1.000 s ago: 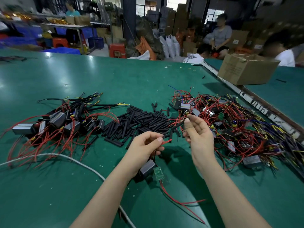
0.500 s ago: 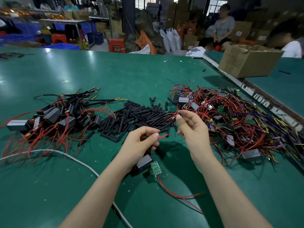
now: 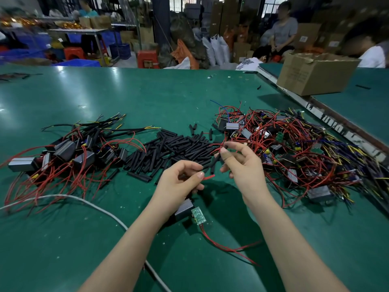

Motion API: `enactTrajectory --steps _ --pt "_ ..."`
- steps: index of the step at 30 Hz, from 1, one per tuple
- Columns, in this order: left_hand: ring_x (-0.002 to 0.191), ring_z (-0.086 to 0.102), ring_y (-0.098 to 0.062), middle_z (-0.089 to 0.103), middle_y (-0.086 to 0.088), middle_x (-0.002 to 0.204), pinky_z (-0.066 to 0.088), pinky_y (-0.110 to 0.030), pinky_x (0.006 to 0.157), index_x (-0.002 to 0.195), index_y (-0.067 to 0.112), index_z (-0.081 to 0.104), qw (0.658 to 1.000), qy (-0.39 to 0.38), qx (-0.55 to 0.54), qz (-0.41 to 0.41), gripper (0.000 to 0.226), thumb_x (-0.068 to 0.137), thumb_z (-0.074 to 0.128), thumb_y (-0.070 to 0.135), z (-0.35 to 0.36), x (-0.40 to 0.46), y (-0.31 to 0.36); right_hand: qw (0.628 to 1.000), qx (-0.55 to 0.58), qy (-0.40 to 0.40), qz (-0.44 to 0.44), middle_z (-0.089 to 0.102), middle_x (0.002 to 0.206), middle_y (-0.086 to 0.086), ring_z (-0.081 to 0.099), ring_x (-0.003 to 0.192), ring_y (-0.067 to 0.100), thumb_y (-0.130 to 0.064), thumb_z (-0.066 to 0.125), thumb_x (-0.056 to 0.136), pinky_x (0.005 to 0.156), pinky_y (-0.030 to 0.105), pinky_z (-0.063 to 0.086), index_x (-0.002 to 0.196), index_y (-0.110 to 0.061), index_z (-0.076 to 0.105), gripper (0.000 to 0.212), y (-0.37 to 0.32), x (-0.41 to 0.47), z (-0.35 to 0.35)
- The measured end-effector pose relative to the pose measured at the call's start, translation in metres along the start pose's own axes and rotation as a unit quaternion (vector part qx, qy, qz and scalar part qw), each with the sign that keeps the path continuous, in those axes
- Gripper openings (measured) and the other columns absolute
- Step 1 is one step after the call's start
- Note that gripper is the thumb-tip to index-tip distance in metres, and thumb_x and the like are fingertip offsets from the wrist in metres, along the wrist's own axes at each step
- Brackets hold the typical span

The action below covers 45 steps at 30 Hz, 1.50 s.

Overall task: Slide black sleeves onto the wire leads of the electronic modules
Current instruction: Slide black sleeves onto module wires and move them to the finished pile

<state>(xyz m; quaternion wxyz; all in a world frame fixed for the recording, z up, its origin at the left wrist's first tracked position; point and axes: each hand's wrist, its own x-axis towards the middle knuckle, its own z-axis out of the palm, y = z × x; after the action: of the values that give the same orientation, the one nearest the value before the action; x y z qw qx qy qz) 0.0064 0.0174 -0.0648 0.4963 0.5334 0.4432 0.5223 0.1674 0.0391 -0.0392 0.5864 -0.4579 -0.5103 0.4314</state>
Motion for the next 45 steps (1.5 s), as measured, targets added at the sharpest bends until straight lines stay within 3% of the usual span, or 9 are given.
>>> enactTrajectory --steps 5,10,14,21,25,29,34,38,45 --pt "0.057 0.066 -0.016 0.063 0.001 0.069 0.047 -0.02 0.05 0.087 0.013 0.063 1.0 0.002 0.018 -0.001 0.012 0.086 0.064 0.001 0.002 0.001 -0.001 0.999 0.003 -0.039 0.029 0.07 0.066 -0.013 0.055 0.048 0.002 -0.016 0.061 0.093 0.047 0.01 0.039 0.099 -0.023 0.059 0.01 0.006 0.001 0.002" --pt "0.06 0.069 -0.016 0.063 -0.004 0.073 0.051 -0.019 0.053 0.09 0.011 0.061 1.0 0.014 0.001 -0.007 0.011 0.088 0.062 0.001 0.002 0.0 0.001 0.993 -0.1 -0.045 -0.049 0.07 0.072 -0.012 0.062 0.072 0.0 -0.022 0.065 0.09 0.072 0.011 0.043 0.099 -0.031 0.058 0.014 0.009 -0.001 0.005" --pt "0.068 0.071 -0.017 0.067 0.004 0.07 0.054 -0.019 0.059 0.096 0.011 0.061 0.998 -0.013 -0.042 -0.045 0.015 0.09 0.058 -0.003 -0.003 0.002 0.004 0.993 -0.097 -0.018 -0.064 0.071 0.076 -0.006 0.06 0.075 -0.007 -0.023 0.067 0.088 0.068 0.003 0.036 0.097 -0.029 0.059 0.014 0.009 -0.002 0.006" --pt "0.078 0.071 -0.027 0.068 -0.008 0.09 0.057 -0.031 0.075 0.098 0.011 0.065 0.996 -0.014 -0.033 -0.082 0.017 0.089 0.058 -0.002 -0.008 0.002 0.003 0.993 -0.105 -0.044 -0.031 0.071 0.086 -0.005 0.063 0.078 -0.002 -0.024 0.072 0.084 0.07 0.013 0.044 0.094 -0.023 0.061 0.014 0.012 -0.003 0.008" --pt "0.07 0.069 -0.02 0.073 -0.017 0.087 0.056 -0.026 0.066 0.096 0.013 0.069 0.993 -0.028 -0.06 -0.097 0.014 0.09 0.059 0.005 -0.007 0.0 0.007 0.987 -0.104 -0.118 -0.032 0.069 0.076 -0.008 0.062 0.073 0.0 -0.014 0.069 0.087 0.07 0.012 0.046 0.086 -0.013 0.067 0.003 0.011 -0.006 0.01" --pt "0.069 0.071 -0.019 0.073 -0.013 0.083 0.053 -0.02 0.06 0.098 0.007 0.066 0.992 -0.013 -0.083 -0.09 0.011 0.087 0.064 0.005 -0.007 -0.002 0.009 0.985 -0.078 -0.152 -0.006 0.069 0.073 -0.013 0.06 0.07 -0.003 -0.012 0.067 0.088 0.062 0.008 0.043 0.086 -0.018 0.069 0.007 0.008 -0.006 0.009" --pt "0.074 0.071 -0.02 0.073 -0.006 0.083 0.055 -0.022 0.064 0.102 0.011 0.064 0.991 -0.026 -0.063 -0.117 0.012 0.092 0.059 0.015 -0.01 -0.002 0.011 0.992 -0.052 -0.118 0.017 0.065 0.061 -0.015 0.057 0.058 -0.005 -0.003 0.068 0.084 0.052 0.007 0.04 0.08 -0.019 0.065 0.017 0.005 -0.003 0.006" --pt "0.075 0.071 -0.018 0.073 -0.001 0.082 0.054 -0.019 0.062 0.101 0.012 0.065 0.986 -0.048 -0.075 -0.14 0.013 0.09 0.059 0.009 -0.015 -0.001 0.014 0.997 -0.027 -0.067 0.029 0.066 0.06 -0.013 0.055 0.052 -0.004 -0.001 0.067 0.083 0.05 0.007 0.04 0.084 -0.018 0.061 0.019 0.004 0.001 0.002" --pt "0.063 0.058 -0.004 0.067 0.003 0.073 0.047 -0.013 0.062 0.1 0.016 0.065 0.983 -0.111 0.082 -0.122 0.016 0.087 0.065 0.007 -0.027 -0.003 0.011 0.997 -0.04 -0.057 0.039 0.065 0.062 -0.013 0.056 0.056 -0.001 -0.008 0.07 0.083 0.058 0.009 0.043 0.09 -0.021 0.061 0.017 0.007 0.004 -0.001"
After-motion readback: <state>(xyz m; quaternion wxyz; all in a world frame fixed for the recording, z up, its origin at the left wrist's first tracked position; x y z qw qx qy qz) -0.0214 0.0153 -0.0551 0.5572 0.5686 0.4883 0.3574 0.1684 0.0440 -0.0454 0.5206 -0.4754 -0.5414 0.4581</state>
